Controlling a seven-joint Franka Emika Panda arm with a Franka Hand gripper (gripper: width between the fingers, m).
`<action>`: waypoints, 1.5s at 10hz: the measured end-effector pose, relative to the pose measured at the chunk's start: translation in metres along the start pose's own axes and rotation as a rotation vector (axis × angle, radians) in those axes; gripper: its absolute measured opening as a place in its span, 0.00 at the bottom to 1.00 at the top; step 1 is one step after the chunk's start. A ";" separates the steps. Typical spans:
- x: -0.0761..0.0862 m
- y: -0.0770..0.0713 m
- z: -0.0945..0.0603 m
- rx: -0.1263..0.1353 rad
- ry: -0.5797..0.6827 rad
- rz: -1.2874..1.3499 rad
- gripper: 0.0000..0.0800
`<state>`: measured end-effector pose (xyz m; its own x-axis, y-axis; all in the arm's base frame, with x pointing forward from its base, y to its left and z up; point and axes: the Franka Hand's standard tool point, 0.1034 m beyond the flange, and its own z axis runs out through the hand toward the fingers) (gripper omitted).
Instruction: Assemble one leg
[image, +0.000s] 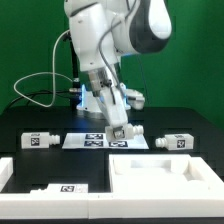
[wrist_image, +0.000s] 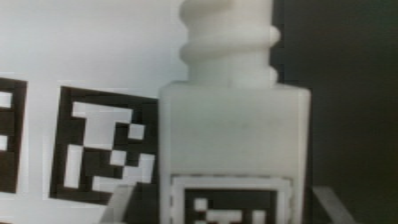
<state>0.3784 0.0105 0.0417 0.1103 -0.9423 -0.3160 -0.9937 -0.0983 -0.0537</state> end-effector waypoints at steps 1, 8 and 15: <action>0.001 0.004 -0.001 -0.011 -0.085 -0.024 0.35; 0.015 -0.005 -0.007 -0.042 -0.326 -0.086 0.35; 0.003 -0.022 -0.009 -0.137 -0.192 -0.586 0.35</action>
Offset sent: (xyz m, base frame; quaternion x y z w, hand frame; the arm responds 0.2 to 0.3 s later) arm 0.0000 0.0000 0.0000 0.0000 -0.1938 0.0000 0.9810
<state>0.4002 0.0068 0.0508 0.6263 -0.6464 -0.4358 -0.7590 -0.6333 -0.1514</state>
